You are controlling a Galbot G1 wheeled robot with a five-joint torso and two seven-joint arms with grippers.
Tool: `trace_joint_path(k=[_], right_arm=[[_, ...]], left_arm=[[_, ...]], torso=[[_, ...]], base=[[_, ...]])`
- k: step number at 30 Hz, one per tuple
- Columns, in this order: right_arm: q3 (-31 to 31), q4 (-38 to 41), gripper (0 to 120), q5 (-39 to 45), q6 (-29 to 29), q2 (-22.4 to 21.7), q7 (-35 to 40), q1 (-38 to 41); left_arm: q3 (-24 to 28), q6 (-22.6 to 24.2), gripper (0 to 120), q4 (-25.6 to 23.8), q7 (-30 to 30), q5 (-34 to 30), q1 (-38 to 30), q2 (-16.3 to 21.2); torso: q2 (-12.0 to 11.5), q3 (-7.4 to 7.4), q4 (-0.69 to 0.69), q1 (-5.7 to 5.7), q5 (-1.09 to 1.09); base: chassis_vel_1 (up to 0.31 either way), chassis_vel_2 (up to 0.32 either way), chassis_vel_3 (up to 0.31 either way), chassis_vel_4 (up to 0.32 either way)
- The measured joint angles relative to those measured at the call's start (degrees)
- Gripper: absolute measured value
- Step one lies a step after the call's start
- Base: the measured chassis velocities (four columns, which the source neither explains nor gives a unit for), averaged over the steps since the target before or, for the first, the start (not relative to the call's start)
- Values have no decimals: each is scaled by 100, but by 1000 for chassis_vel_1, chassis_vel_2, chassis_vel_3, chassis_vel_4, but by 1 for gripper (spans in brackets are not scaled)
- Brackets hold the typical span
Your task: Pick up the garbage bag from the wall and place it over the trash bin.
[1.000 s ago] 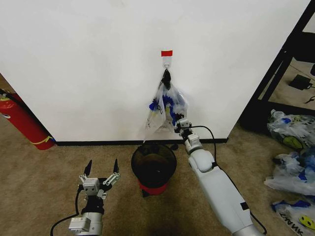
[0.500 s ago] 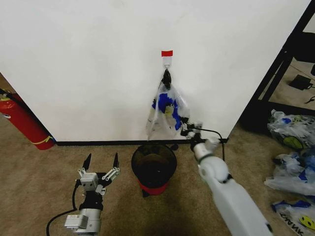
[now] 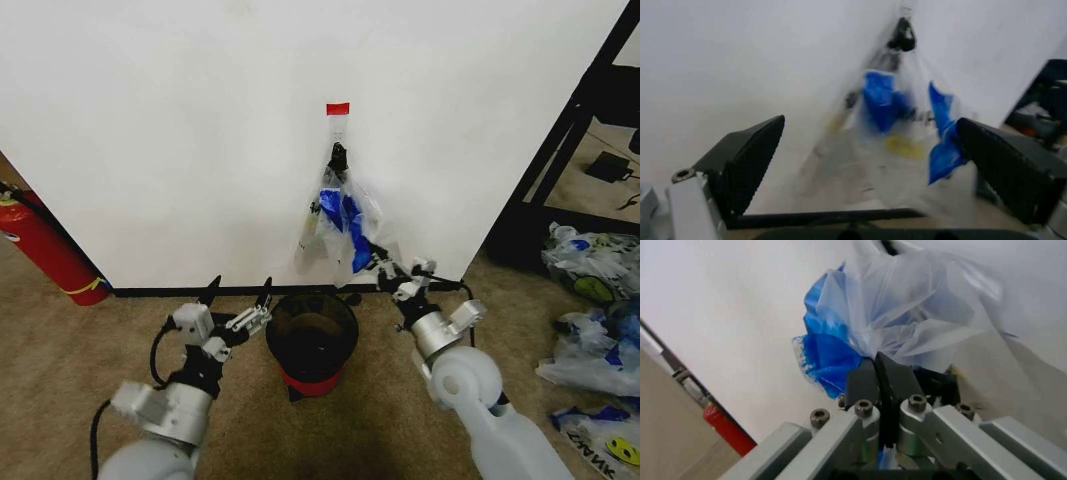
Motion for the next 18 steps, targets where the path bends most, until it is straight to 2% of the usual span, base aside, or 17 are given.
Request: trace_joint_path(k=[3,4,6,9,11,14,18], right_arm=[[160,-40,0,360,-36,-38,120,5],[160,-40,0,360,-36,-38,120,5],[237,-101,0,561,-67,-79,152,32],[307,-200,0,597,-71,-129,175,54],[322,-212,0,594,-75,-145,194,54],[329,-221,0,572,-81,-153,206,55],[346,-304,0,533,-83,-177,209,97]], left_arm=[[695,324,100,499,-127,-352,-1019,328],[695,324,100,499,-127,-352,-1019,328],[1248,464,100,938,-245,-446,-1776,313],[1909,599,100,1596,-406,-598,-2788,111],[2183,646,100,1915,-454,-658,-3190,-19],[2391,713,100,2191,-544,-770,-3565,-162],[2767,783,100,2688,-734,-1033,-4297,-564]], torso=[[0,0,-4,0,2],[0,0,-4,0,2],[0,0,-2,0,0],[0,1,-3,1,2],[0,1,-4,1,2],[0,1,0,1,2],[0,1,-1,1,3]], base=[[0,0,0,0],[0,0,0,0],[0,0,0,0],[0,0,0,0],[0,0,0,0],[0,0,0,0],[0,0,0,0]])
